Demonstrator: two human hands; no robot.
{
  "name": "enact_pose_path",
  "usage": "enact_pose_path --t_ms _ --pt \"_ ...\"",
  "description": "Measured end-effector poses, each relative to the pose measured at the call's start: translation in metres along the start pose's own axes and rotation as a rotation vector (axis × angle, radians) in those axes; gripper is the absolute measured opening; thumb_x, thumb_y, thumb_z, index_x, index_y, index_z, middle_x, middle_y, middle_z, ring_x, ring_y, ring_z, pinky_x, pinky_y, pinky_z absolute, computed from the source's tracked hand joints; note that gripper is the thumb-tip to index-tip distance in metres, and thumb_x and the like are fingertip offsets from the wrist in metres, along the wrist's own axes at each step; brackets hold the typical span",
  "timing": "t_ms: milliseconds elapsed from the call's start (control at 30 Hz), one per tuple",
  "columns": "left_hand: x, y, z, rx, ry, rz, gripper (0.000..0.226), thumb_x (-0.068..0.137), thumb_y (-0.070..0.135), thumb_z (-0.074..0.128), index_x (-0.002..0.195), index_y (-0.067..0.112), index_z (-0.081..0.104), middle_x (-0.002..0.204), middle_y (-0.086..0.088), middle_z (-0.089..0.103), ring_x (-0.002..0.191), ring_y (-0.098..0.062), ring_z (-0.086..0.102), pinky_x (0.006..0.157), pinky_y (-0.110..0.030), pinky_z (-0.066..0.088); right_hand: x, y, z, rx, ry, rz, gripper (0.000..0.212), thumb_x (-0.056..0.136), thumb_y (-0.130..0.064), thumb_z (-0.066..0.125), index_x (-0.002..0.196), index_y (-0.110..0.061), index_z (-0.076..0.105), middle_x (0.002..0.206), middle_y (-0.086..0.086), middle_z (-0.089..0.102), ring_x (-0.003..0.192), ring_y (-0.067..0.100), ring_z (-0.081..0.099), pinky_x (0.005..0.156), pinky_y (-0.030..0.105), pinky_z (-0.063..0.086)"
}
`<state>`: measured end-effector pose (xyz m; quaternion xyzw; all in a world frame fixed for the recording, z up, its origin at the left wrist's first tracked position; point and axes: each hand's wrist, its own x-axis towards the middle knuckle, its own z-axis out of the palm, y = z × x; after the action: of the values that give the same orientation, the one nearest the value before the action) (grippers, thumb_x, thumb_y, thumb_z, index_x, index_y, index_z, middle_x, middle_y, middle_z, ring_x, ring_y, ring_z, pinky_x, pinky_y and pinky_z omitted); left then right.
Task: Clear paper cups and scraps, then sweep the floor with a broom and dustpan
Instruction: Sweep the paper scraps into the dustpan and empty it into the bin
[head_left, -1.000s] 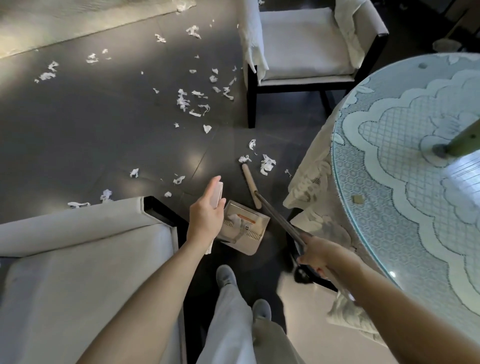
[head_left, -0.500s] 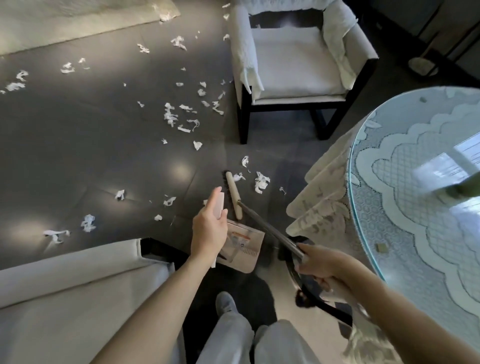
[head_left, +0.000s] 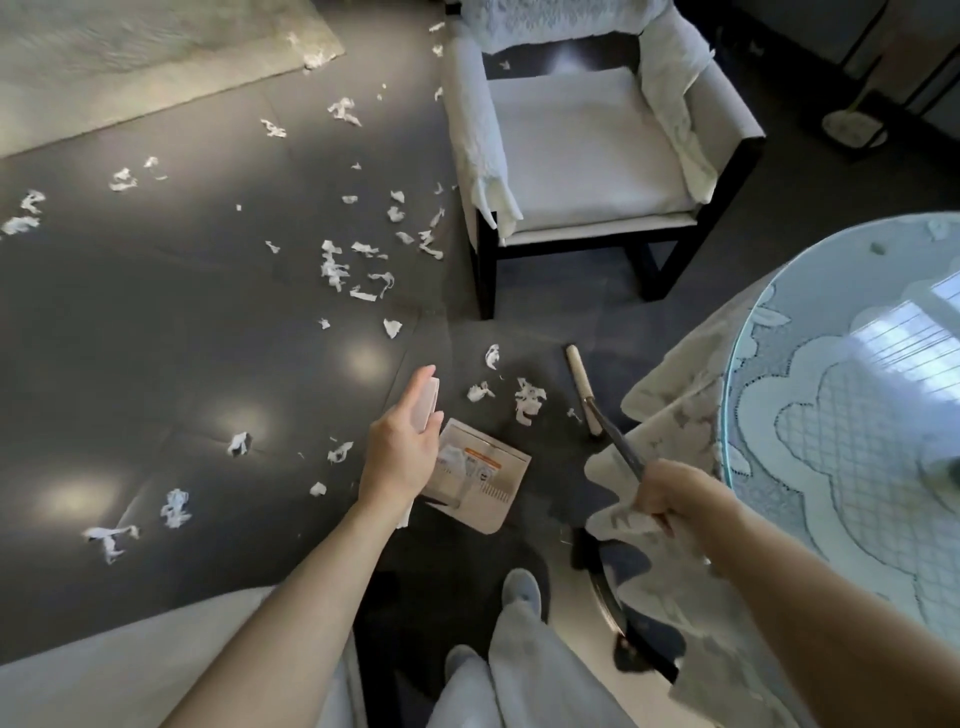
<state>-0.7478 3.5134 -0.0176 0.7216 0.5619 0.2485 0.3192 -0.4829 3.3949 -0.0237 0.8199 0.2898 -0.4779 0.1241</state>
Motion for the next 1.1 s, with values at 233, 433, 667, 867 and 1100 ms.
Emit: enact_pose_path --t_ms 233,433,667,867,1100 --pt "0.055 -0.003 -0.011 0.062 0.020 0.007 0.053 0.089 0.014 0.065 0.138 0.030 0.050 0.112 -0.008 0.070 0.097 -0.028 0.064 0.082 -0.026 0.046 0.014 -0.048 -0.019 0.012 -0.147 -0.048 0.032 0.094 -0.019 0.057 0.123 -0.005 0.054 0.073 0.003 0.057 0.061 0.014 0.054 0.058 0.023 0.045" --pt "0.121 0.007 -0.023 0.101 -0.075 0.145 0.055 0.087 0.013 0.068 0.137 0.030 0.053 0.109 -0.004 0.071 0.092 -0.029 0.065 0.075 -0.012 0.039 0.003 -0.072 -0.055 -0.130 -0.102 -0.117 0.015 0.095 -0.030 0.053 0.100 -0.017 0.049 0.068 -0.001 0.054 0.061 0.012 0.050 0.066 0.025 0.043" --pt "0.229 0.007 -0.049 0.036 -0.276 0.259 0.065 0.088 0.011 0.065 0.125 0.060 0.043 0.121 0.001 0.067 0.111 -0.018 0.063 0.095 -0.021 0.043 0.005 -0.105 -0.067 -0.024 0.025 -0.018 0.048 0.093 -0.030 0.057 0.136 -0.012 0.044 0.073 -0.005 0.054 0.065 0.012 0.054 0.069 0.025 0.044" --pt "0.340 -0.028 -0.114 -0.050 -0.539 0.313 0.064 0.091 0.007 0.060 0.118 0.065 0.049 0.121 0.026 0.059 0.119 0.004 0.054 0.107 -0.034 0.041 0.033 -0.200 -0.031 0.020 0.051 0.112 0.060 0.091 -0.037 0.059 0.142 -0.014 0.041 0.132 0.004 0.057 0.119 0.022 0.055 0.091 0.028 0.042" --pt "0.404 -0.091 -0.187 -0.174 -0.707 0.318 0.055 0.092 0.002 0.059 0.127 0.044 0.053 0.115 0.034 0.056 0.114 0.001 0.058 0.094 -0.055 0.045 0.042 -0.338 0.048 0.160 -0.033 0.167 0.075 0.089 -0.031 0.057 0.152 -0.014 0.021 0.147 0.003 0.044 0.133 0.022 0.045 0.103 0.026 0.037"
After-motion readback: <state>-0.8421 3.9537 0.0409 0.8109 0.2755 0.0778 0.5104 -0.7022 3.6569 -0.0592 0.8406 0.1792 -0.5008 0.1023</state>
